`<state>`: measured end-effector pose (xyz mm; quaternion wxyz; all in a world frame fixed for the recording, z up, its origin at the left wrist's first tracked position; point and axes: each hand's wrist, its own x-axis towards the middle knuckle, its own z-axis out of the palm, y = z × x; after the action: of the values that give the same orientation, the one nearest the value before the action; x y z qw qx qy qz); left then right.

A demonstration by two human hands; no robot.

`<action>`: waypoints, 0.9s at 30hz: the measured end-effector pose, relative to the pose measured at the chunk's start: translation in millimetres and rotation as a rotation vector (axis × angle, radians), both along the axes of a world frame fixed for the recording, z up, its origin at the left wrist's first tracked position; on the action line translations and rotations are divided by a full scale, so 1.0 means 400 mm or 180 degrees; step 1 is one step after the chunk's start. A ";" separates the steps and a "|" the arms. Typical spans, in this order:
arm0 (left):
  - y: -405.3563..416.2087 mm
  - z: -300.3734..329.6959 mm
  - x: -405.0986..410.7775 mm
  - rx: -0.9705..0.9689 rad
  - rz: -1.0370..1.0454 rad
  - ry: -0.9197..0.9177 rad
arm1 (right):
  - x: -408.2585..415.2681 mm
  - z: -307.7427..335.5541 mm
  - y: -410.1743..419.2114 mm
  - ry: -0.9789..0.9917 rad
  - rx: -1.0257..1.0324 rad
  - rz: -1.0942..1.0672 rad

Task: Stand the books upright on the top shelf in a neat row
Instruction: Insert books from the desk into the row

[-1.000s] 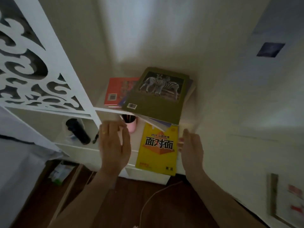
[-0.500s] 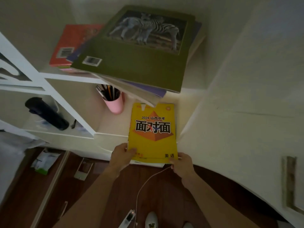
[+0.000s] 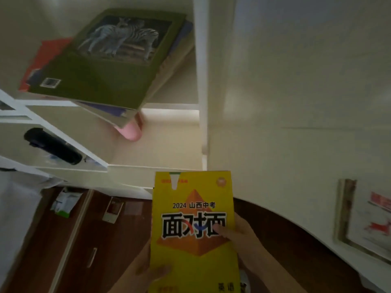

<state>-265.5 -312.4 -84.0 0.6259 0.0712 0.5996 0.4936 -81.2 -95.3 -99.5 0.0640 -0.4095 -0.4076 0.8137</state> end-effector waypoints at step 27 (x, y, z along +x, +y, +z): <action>0.538 0.212 0.163 0.0707 -0.0272 0.2765 | 0.235 0.354 0.430 0.0220 0.2236 -0.0050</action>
<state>-200.4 -97.2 0.7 0.3245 0.3632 0.7467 0.4531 12.6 76.6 42.1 0.2210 -0.3378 -0.6571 0.6366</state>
